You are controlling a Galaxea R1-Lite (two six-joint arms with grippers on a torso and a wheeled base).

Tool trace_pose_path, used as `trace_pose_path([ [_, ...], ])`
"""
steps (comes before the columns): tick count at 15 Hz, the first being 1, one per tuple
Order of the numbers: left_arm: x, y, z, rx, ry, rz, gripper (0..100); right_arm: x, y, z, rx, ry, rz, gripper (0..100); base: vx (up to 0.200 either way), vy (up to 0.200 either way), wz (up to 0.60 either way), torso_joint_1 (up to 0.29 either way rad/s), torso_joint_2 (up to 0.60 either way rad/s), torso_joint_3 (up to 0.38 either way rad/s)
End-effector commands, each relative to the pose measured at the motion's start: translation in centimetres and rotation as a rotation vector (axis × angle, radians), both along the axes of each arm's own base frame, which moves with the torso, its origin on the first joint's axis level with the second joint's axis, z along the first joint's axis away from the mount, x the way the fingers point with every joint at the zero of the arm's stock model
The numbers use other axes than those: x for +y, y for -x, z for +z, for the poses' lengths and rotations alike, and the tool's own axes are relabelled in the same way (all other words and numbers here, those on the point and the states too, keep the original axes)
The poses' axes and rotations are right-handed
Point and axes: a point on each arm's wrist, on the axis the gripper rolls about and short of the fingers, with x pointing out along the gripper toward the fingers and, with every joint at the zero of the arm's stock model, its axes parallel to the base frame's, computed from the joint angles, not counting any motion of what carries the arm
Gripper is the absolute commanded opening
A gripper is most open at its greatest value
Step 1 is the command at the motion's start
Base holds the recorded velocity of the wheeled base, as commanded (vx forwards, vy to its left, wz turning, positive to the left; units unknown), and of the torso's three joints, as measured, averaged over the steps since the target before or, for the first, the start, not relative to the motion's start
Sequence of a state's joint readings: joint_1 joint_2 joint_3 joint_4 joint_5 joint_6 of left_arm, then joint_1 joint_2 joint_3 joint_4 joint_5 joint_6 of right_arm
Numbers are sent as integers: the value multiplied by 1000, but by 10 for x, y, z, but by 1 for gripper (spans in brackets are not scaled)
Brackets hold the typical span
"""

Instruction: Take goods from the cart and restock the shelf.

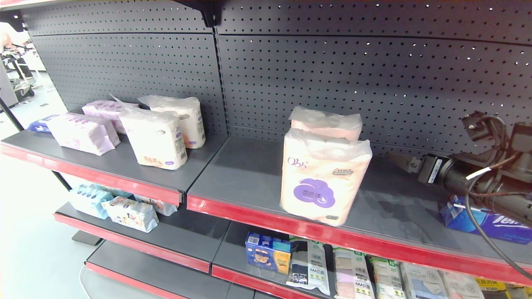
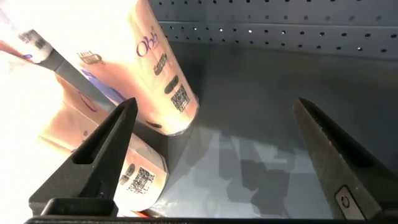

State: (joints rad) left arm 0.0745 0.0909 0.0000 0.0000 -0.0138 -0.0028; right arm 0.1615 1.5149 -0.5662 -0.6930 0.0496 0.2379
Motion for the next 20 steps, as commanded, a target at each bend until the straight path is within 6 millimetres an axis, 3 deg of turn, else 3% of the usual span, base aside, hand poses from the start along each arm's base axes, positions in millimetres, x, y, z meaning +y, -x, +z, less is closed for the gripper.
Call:
trace_pose_path([
  [1,0,0,0,0,0,1,100,2,-1,-3,12,3,5,100,0,0,0,0,0,0],
  [13,0,0,0,0,0,1,100,4,8,-28,159,64,-29,100,0,0,0,0,0,0],
  [20,0,0,0,0,0,1,100,25,14,-44,215,112,1,100,0,0,0,0,0,0],
])
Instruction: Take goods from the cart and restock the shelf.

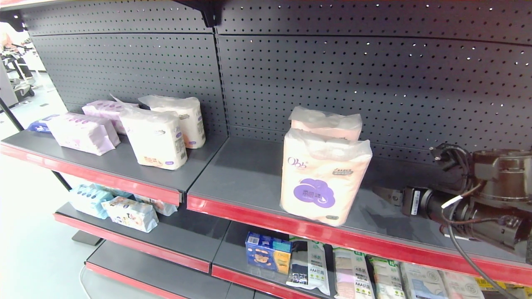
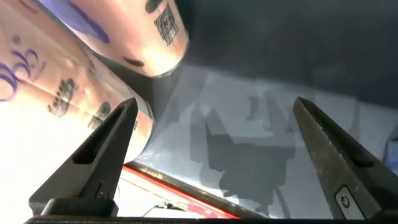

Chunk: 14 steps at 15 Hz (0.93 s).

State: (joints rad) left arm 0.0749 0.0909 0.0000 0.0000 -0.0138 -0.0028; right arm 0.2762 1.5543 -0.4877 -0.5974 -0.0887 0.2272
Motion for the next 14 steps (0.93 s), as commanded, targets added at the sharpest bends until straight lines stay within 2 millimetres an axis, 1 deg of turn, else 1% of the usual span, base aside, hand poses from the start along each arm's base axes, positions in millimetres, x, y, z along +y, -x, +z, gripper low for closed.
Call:
trace_pose_path([
  [1,0,0,0,0,0,0,100,5,2,-9,35,19,11,100,0,0,0,0,0,0],
  [5,0,0,0,0,0,0,100,10,1,-22,99,88,-39,100,0,0,0,0,0,0],
  [11,0,0,0,0,0,0,100,19,3,-31,162,160,-60,100,0,0,0,0,0,0],
  [14,0,0,0,0,0,0,100,25,1,-31,169,157,-65,100,0,0,0,0,0,0],
])
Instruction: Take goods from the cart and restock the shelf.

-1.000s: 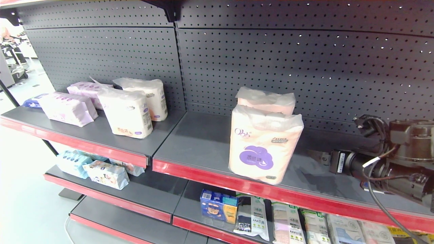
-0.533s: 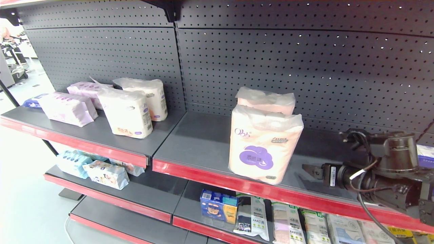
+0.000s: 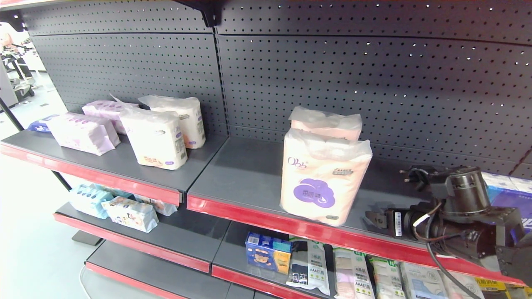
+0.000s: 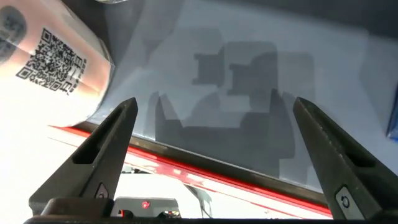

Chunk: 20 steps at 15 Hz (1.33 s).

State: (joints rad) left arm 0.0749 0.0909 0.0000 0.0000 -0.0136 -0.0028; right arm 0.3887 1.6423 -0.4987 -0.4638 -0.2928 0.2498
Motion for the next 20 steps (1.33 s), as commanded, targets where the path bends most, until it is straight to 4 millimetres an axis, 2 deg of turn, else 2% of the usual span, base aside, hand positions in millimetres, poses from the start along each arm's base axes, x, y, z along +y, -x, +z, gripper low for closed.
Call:
trace_pose_path([
  [1,0,0,0,0,0,0,100,3,-1,-2,5,2,10,100,0,0,0,0,0,0],
  [11,0,0,0,0,0,0,100,26,-8,0,5,-14,-7,100,0,0,0,0,0,0],
  [20,0,0,0,0,0,0,100,34,-10,1,0,-17,8,100,0,0,0,0,0,0],
])
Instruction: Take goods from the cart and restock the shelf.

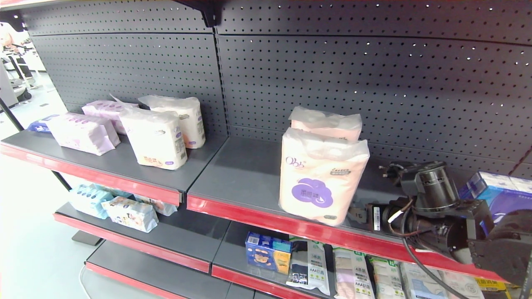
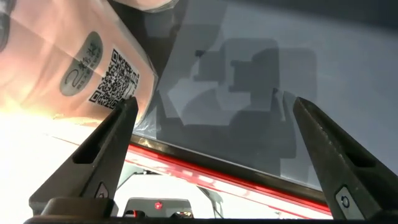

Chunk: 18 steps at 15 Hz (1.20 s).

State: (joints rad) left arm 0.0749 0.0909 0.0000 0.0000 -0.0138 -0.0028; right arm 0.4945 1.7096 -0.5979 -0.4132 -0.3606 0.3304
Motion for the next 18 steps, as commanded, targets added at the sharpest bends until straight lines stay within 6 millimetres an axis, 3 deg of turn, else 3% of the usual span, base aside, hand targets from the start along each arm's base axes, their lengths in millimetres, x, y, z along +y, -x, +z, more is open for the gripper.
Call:
trace_pose_path([
  [1,0,0,0,0,0,0,100,3,-1,1,-6,-4,7,100,0,0,0,0,0,0],
  [18,0,0,0,0,0,0,100,13,-4,0,-12,-4,19,100,0,0,0,0,0,0],
])
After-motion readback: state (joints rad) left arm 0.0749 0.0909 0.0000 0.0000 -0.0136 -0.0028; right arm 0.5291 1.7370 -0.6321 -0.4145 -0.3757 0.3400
